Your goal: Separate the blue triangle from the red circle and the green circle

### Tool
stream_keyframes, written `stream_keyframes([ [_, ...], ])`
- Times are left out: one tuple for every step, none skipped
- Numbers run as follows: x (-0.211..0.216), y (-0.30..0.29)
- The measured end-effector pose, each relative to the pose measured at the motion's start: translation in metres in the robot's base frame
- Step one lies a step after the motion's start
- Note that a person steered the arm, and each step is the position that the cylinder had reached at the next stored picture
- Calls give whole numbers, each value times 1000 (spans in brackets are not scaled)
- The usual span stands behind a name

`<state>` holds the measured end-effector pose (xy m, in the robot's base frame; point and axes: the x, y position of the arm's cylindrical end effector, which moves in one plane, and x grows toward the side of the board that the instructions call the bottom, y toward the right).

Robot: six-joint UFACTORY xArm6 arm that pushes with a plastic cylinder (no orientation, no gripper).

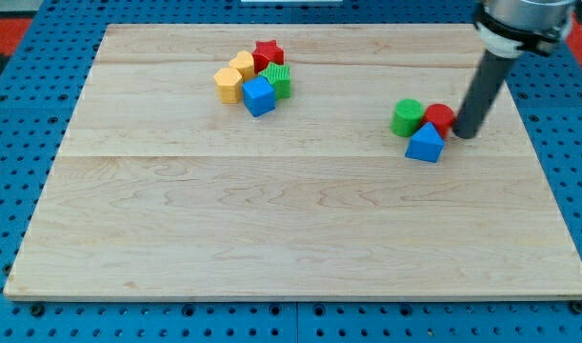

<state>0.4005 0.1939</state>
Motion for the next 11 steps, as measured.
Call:
stream_keyframes([
  [53,-59],
  [95,-53],
  [93,-113],
  [95,-146],
  [110,-118],
  [126,-121],
  [161,-180],
  [170,-148],
  [128,-136],
  [131,-92],
  [159,-142],
])
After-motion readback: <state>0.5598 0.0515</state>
